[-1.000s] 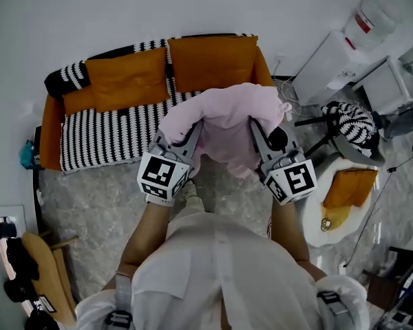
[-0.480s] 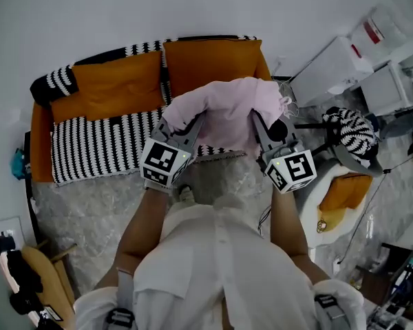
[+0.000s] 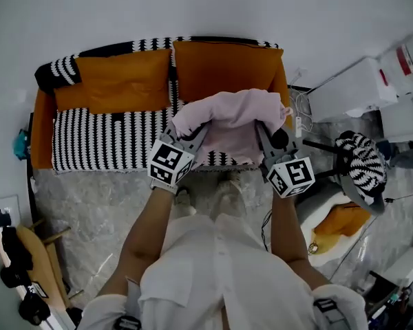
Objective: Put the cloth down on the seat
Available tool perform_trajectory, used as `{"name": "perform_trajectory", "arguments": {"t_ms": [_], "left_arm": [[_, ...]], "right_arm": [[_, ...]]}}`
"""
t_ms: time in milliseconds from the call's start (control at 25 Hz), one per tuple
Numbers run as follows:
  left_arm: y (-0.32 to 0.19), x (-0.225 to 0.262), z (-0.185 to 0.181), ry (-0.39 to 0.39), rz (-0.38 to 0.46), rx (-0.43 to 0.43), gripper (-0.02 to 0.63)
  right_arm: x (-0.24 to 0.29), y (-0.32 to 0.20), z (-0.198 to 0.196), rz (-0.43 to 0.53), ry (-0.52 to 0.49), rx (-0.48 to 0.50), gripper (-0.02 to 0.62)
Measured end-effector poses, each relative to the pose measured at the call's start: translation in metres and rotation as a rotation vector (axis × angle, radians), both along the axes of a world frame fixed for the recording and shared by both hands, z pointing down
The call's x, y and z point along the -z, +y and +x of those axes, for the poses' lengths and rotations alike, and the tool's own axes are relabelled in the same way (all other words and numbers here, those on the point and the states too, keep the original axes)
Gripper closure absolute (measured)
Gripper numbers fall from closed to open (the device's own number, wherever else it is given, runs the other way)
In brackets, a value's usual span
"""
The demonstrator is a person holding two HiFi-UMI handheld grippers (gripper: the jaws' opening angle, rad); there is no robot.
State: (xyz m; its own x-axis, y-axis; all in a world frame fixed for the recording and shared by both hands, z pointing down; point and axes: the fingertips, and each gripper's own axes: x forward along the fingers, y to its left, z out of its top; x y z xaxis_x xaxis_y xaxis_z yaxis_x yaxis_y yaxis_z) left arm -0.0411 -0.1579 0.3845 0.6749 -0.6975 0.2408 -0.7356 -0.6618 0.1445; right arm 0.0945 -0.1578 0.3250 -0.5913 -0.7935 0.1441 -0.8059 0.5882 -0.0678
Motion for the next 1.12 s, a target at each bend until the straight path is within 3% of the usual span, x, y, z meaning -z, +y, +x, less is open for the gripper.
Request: {"name": "perform_trajectory", "arguments": {"t_ms": [280,680,840,1120], "left_arm": [[-0.047,-0.075,0.026,0.019,-0.114,0.033,0.457],[-0.137,-0.172,0.069,-0.134,-0.077,0.031,0.465],[-0.146,-0.219,0.075,-0.171,-0.073,0.015,0.477],[-0.087,-0.313,0.082,-0.203,-0.204,-0.061,0.476]], "right_arm": [[-0.073,-0.064,0.034,-0.072,0.009,0.096,0.526],[-0.183,-0.14,0.077,-0.147,0.035,0.072,0.523],[-0.239,-0.141,0.083,-0.216,0.035,0.075,0.522],[-0.329,-0.08,0.087,-0.393,0.061,0.116,0.52]]}}
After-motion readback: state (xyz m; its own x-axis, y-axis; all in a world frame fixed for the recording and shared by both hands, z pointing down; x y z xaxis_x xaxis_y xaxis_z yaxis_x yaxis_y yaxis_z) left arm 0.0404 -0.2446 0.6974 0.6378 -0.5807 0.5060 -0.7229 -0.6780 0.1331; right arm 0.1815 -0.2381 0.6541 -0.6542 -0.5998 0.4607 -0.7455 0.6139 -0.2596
